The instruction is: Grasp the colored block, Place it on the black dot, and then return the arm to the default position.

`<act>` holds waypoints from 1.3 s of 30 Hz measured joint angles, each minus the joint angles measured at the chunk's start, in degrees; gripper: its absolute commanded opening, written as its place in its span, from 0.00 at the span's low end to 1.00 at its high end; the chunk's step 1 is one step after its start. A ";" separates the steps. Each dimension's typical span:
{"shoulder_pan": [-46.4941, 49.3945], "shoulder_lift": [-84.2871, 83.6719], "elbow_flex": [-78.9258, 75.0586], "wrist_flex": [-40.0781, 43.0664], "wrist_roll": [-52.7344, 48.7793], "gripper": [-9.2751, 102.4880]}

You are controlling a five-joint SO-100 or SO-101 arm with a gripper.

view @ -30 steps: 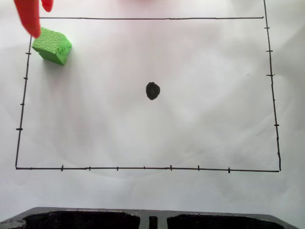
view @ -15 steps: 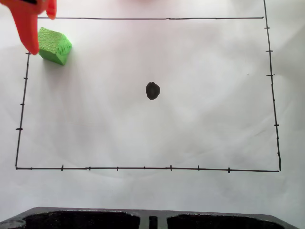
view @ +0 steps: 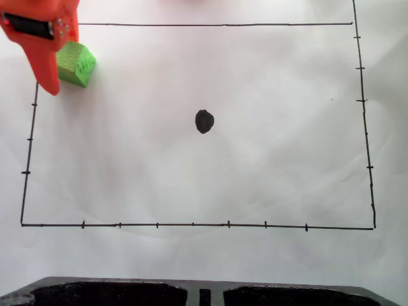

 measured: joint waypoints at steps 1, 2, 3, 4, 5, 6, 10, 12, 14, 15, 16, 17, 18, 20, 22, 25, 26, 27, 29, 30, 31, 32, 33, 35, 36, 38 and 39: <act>0.00 -0.26 -0.26 0.00 0.00 0.28; 0.00 -0.44 -0.35 0.00 0.00 0.27; 0.00 -0.44 -0.44 0.00 0.00 0.25; 0.00 -0.44 -0.44 0.00 -0.18 0.24; 0.00 -0.44 -0.44 0.00 -0.18 0.23; 0.00 -0.44 -0.44 0.00 -0.18 0.22; 0.00 -0.44 -0.53 0.35 -0.53 0.22; 0.00 -0.09 -0.62 1.41 -0.35 0.21; -0.26 0.97 -1.23 4.22 1.05 0.21; -0.70 1.67 -2.11 5.62 1.76 0.21; -1.58 2.46 -3.25 7.29 2.81 0.21; -2.72 3.34 -4.57 9.14 4.04 0.21; -3.96 4.04 -6.15 11.07 5.36 0.21; -7.03 5.01 -9.67 14.59 8.88 0.21; -10.72 5.10 -13.45 17.58 12.30 0.21; -17.14 5.10 -18.54 19.51 16.44 0.21; -19.25 5.10 -19.69 19.60 17.58 0.20; -21.53 4.75 -20.65 19.60 18.81 0.20; -26.02 3.52 -21.62 19.60 21.01 0.20; -28.21 2.81 -21.71 19.60 22.15 0.20; -30.32 2.29 -21.71 19.60 23.20 0.20; -32.26 1.76 -21.71 19.60 24.17 0.20; -34.10 1.32 -21.80 19.42 25.14 0.20; -37.79 0.44 -21.80 18.72 26.72 0.20; -39.11 0.26 -21.80 18.19 27.42 0.20; -41.04 -0.26 -20.57 17.23 28.13 0.20; -41.75 -0.97 -19.95 16.79 28.13 0.20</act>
